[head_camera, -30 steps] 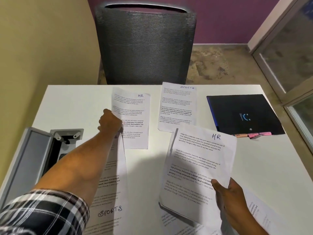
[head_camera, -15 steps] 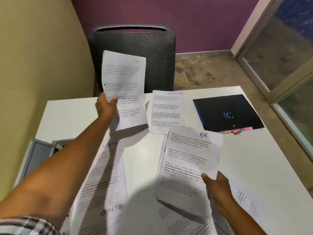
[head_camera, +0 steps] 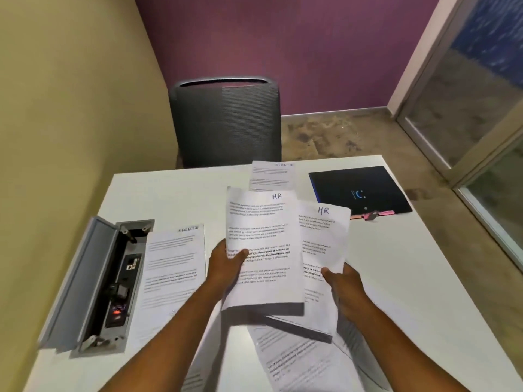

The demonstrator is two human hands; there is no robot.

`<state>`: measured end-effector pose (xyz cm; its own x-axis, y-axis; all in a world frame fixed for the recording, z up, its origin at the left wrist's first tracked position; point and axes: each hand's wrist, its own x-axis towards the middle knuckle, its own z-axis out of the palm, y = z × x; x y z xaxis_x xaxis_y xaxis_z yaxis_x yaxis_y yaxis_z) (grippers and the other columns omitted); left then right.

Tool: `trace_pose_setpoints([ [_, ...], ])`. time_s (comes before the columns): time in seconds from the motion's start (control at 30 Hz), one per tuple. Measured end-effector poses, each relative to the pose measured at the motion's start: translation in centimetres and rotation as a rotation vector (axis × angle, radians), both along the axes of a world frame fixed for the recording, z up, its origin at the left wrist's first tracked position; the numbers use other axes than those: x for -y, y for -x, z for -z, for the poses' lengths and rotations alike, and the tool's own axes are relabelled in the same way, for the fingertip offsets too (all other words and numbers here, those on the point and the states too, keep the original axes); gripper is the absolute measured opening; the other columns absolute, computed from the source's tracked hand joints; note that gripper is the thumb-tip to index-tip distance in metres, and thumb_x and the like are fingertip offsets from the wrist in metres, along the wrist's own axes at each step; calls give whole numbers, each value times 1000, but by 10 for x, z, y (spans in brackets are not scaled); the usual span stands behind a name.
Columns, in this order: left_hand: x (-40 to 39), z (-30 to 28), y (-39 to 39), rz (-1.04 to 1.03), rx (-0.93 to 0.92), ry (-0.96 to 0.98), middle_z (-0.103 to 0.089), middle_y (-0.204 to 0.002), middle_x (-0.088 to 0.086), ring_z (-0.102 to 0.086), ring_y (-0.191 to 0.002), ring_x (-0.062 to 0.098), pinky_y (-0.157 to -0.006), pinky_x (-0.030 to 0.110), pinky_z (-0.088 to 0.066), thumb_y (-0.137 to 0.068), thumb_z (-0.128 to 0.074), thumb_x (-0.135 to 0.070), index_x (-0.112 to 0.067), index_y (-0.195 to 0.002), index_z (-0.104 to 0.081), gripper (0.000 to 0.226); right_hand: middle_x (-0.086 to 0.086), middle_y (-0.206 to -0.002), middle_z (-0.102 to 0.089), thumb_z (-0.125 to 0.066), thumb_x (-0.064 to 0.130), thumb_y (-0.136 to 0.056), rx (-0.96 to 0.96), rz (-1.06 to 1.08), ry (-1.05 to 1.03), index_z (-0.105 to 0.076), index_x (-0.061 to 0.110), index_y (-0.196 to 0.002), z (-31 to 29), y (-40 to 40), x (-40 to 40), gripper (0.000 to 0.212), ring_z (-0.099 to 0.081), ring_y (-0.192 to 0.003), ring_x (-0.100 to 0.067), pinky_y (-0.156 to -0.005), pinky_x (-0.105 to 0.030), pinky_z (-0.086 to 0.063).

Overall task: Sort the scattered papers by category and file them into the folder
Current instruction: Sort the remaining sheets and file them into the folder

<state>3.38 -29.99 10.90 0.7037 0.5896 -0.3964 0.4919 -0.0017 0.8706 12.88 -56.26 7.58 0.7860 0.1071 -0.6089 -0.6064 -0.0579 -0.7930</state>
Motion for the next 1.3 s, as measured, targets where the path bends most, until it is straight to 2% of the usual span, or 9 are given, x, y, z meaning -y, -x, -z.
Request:
trace_pose_setpoints([
  [0.13, 54, 2, 33, 73, -79, -66, -67, -114, -4, -65, -101, 18, -85, 32, -52, -91, -70, -28, -21, -125, -57, 37, -11, -117, -74, -66, -7, -92, 43, -113, -5, -67, 6, -124, -6, 9, 26, 35, -71, -108, -33, -105, -54, -49],
  [0.27, 74, 5, 55, 162, -64, -61, -69, -120, -4, -66, -107, 17, -96, 44, -53, -89, -69, -39, -23, -127, -58, 44, -9, -115, -75, -69, -1, -92, 70, -220, -38, -67, 6, -127, -16, 19, 50, 36, -71, -108, -29, -106, -50, -50],
  [0.33, 87, -1, 62, 163, -24, 10, -69, -121, -3, -66, -109, 17, -98, 45, -53, -95, -64, -29, -20, -129, -56, 36, -6, -116, -76, -70, 17, -95, 80, -287, -65, -69, 13, -126, -19, 26, 60, 31, -71, -110, -27, -105, -51, -51],
  [0.47, 117, -10, 78, 23, 5, 88, -68, -117, 2, -66, -110, 23, -97, 43, -54, -94, -64, -7, -19, -122, -54, 31, 1, -118, -75, -46, 58, -101, 13, -336, -98, -66, 24, -129, -27, 43, 65, 49, -71, -111, -22, -103, -46, -53],
  [0.63, 149, -20, 111, -199, 58, -28, -64, -110, -5, -62, -103, 13, -84, 32, -54, -89, -69, -3, -20, -117, -50, 38, 2, -117, -75, -70, 29, -95, 278, -400, -69, -68, 33, -116, -36, 82, 52, 21, -72, -105, -16, -93, -40, -59],
  [0.77, 150, -31, 136, -335, 172, -159, -64, -112, 1, -63, -106, 19, -88, 38, -54, -87, -65, 3, -21, -120, -52, 43, 5, -112, -73, -73, 20, -92, 474, -453, 73, -64, 30, -116, -44, 106, 35, 27, -70, -104, -17, -92, -37, -58],
  [0.9, 137, -38, 167, -476, 205, -216, -61, -120, 3, -59, -110, 18, -93, 37, -50, -85, -58, 7, -22, -136, -45, 60, 20, -115, -65, -66, 8, -94, 599, -547, 52, -55, 36, -123, -54, 136, 10, 42, -59, -104, 14, -93, -7, -42],
  [1.17, 104, -5, 214, -434, 102, -194, -54, -134, 8, -51, -126, 26, -109, 46, -42, -94, -58, 1, -15, -140, -40, 53, 0, -110, -68, -63, 24, -96, 551, -706, 259, -58, 13, -121, -24, 174, -31, 27, -65, -102, -20, -92, -36, -52],
  [1.3, 92, 6, 225, -450, 140, -113, -59, -127, 7, -55, -120, 21, -107, 40, -43, -97, -55, -2, -13, -139, -44, 45, 13, -109, -64, -62, 13, -97, 580, -580, 229, -59, 21, -121, -26, 187, -40, 26, -60, -99, -1, -91, -22, -46],
])
